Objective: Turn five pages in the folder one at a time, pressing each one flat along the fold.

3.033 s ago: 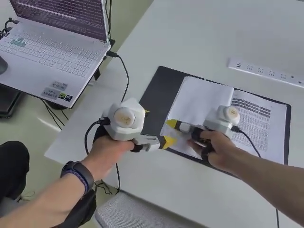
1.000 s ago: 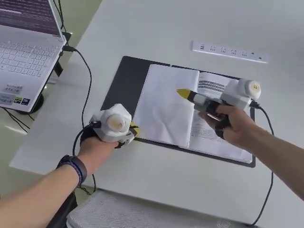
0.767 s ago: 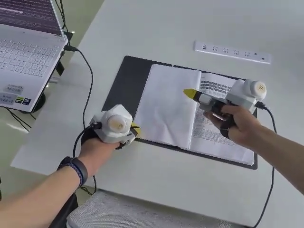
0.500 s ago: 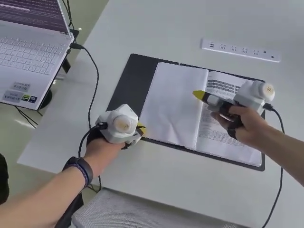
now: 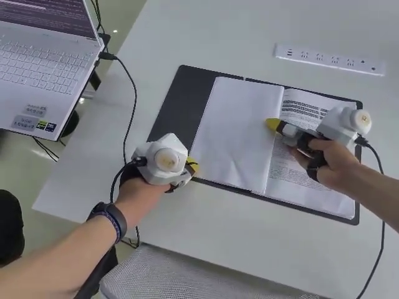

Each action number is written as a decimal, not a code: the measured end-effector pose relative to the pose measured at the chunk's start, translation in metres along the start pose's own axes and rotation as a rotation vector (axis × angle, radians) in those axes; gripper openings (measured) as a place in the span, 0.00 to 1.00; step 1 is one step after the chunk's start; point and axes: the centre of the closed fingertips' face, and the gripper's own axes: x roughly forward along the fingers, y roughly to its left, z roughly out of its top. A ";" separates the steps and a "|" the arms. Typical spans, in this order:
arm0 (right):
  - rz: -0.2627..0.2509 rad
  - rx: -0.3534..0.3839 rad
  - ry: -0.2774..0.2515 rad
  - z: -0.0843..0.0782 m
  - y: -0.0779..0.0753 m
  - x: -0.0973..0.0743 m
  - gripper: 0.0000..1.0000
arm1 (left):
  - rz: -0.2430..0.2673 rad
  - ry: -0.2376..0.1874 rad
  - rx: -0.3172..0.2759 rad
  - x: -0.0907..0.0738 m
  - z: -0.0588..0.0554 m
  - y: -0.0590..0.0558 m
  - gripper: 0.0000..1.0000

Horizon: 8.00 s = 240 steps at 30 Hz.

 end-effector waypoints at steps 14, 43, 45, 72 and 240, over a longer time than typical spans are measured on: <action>-0.025 0.025 -0.074 0.030 -0.018 0.013 0.00 | 0.006 -0.020 -0.009 -0.001 0.001 -0.002 0.00; -0.070 0.217 -0.310 0.100 -0.087 0.052 0.00 | 0.025 -0.031 -0.004 -0.003 0.001 -0.001 0.00; -0.072 0.227 -0.315 0.102 -0.089 0.053 0.00 | 0.026 -0.032 -0.011 -0.002 0.001 -0.001 0.00; -0.026 0.102 -0.184 0.059 -0.060 0.036 0.00 | 0.032 -0.039 -0.034 0.000 0.000 0.001 0.00; -0.261 -0.537 -0.038 -0.059 0.033 -0.272 0.74 | 0.161 -0.284 -0.153 -0.163 0.078 -0.042 0.72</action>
